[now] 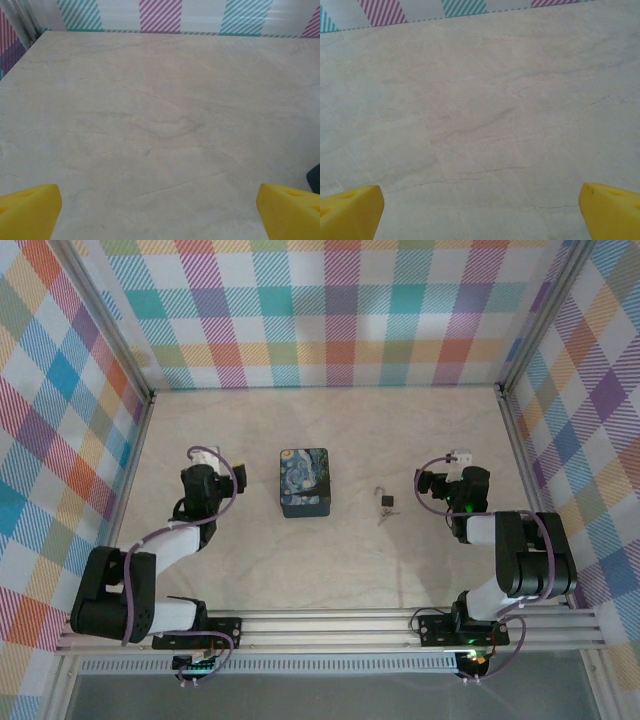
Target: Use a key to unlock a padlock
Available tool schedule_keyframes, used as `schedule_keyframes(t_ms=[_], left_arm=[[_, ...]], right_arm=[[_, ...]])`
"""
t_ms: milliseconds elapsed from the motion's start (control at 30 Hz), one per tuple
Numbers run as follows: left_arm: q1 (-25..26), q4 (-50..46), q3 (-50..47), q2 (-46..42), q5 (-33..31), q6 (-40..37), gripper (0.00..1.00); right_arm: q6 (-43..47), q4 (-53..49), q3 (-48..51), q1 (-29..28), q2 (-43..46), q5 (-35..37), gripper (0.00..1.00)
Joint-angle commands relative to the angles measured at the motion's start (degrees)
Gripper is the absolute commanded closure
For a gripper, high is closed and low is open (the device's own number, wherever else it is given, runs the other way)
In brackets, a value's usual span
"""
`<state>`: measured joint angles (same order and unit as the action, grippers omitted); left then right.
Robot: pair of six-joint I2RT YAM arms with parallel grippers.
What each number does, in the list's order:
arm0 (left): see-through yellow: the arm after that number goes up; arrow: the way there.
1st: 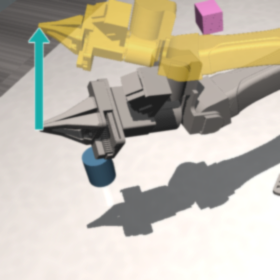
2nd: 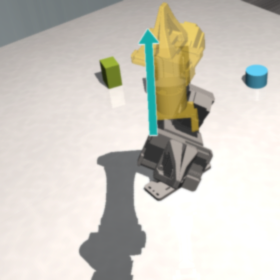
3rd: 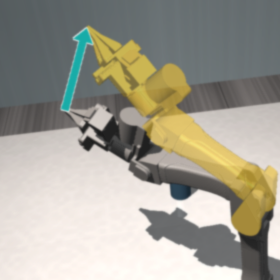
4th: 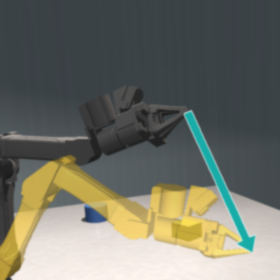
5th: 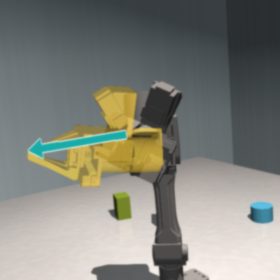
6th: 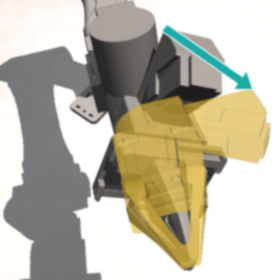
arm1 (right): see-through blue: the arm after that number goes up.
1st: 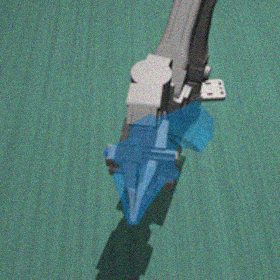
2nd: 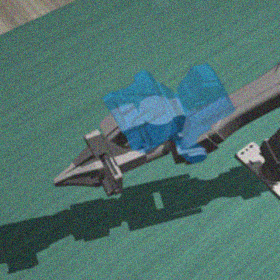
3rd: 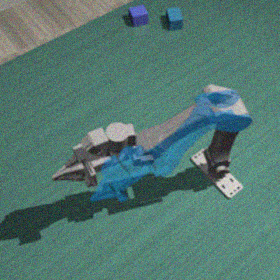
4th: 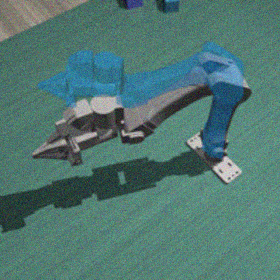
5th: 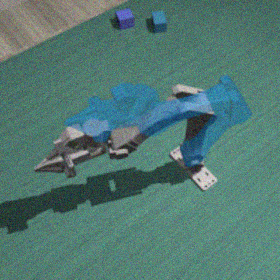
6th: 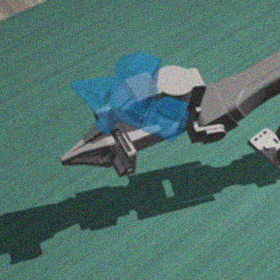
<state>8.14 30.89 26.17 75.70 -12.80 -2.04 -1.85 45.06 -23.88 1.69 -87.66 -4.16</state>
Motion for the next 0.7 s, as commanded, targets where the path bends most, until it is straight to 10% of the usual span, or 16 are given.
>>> schedule_keyframes(t_ms=[0,233,667], left_arm=[[-0.5,4.8,0.1,4.8,2.6,-2.2,0.00],[-2.5,18.3,-2.9,14.5,3.6,-0.3,0.00],[-3.2,15.4,-2.2,13.9,5.3,0.1,0.00]], right_arm=[[0.6,2.9,0.6,-0.2,-0.3,-1.5,0.00],[0.5,3.3,0.7,-0.1,-0.3,-1.3,0.00],[0.5,3.3,0.7,-0.1,-0.3,-1.2,0.00]])
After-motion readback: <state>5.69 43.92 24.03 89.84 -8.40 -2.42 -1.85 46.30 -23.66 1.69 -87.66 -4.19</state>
